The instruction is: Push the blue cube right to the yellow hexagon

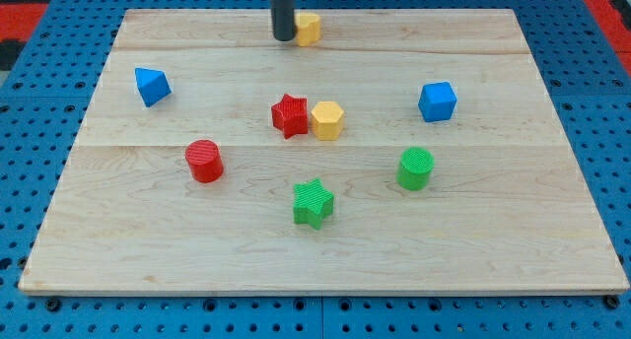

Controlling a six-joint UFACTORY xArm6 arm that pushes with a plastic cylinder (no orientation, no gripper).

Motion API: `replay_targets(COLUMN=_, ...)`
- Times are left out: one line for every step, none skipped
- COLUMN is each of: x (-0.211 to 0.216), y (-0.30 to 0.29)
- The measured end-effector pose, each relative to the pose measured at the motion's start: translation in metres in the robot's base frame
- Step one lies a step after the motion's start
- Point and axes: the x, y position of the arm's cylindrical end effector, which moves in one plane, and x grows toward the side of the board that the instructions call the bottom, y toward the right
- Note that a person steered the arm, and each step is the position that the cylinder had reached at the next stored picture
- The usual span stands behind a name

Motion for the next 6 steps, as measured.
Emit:
replay_targets(x=0.055, y=-0.016)
replay_targets(x=0.087, y=0.094)
replay_targets(x=0.087, y=0.203)
replay_targets(x=0.100, y=0.230)
replay_targets(x=0.139, y=0.179)
replay_targets(x=0.112, y=0.099)
